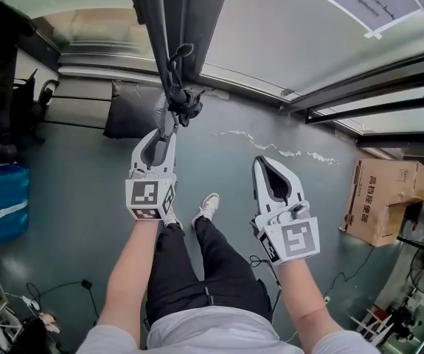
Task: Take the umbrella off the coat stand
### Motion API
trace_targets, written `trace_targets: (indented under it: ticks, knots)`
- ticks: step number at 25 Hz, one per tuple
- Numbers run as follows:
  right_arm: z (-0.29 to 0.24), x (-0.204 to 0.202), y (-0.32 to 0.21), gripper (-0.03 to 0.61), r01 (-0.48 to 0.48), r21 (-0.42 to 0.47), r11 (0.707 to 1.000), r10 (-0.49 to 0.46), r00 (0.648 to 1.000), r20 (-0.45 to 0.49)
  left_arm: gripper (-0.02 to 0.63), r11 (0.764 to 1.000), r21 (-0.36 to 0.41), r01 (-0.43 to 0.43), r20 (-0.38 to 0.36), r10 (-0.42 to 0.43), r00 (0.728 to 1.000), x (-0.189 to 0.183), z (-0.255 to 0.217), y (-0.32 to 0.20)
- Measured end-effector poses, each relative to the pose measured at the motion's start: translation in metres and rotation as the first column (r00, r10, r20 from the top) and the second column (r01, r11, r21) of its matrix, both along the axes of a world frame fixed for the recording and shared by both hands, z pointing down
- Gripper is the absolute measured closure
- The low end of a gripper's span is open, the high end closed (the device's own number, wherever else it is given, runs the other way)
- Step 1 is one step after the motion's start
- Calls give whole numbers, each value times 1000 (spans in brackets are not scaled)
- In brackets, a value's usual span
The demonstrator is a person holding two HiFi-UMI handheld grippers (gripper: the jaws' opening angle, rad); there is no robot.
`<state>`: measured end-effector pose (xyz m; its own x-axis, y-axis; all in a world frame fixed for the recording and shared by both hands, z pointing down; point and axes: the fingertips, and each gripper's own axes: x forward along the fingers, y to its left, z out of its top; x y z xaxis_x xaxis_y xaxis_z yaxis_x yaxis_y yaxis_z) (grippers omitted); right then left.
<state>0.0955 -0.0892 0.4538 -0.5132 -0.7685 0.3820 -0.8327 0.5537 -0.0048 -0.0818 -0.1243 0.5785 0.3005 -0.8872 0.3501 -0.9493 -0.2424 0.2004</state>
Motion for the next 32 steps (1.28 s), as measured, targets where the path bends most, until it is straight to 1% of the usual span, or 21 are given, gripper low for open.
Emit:
trace_targets:
  ticks: [2, 6, 8, 12, 19, 22, 28, 30, 32]
  knots:
    - [8, 1, -3, 561, -12, -1, 1000, 12, 1000, 4, 479, 1000, -29, -7, -22, 6, 1000, 7, 23, -6]
    - [28, 6, -7, 561, -37, -11, 999, 37, 999, 19, 417, 996, -86, -34, -47, 30, 998, 25, 69, -20]
    - [38, 6, -9, 561, -42, -16, 999, 43, 999, 32, 396, 995, -101, -27, -58, 22, 998, 29, 86, -29]
    - [52, 7, -10, 561, -37, -10, 999, 37, 999, 33, 374, 993, -121, 11, -99, -23, 995, 31, 112, -43]
    - [75, 14, -13, 561, -37, 2, 999, 36, 999, 32, 345, 993, -118, 25, -148, -42, 988, 39, 137, -59]
    - [84, 14, -12, 561, -29, 5, 1000, 29, 999, 40, 319, 992, -126, 31, -172, -53, 984, 42, 148, -65]
    - [105, 18, -9, 561, -26, 8, 1000, 25, 998, 50, 305, 994, -105, 37, -178, -55, 983, 46, 159, -80]
    - [111, 18, -10, 561, -25, 6, 1000, 25, 998, 55, 301, 993, -112, 41, -175, -60, 983, 46, 164, -85]
    - [115, 17, -11, 561, -21, 9, 1000, 21, 998, 58, 278, 991, -120, 54, -186, -76, 980, 45, 170, -90]
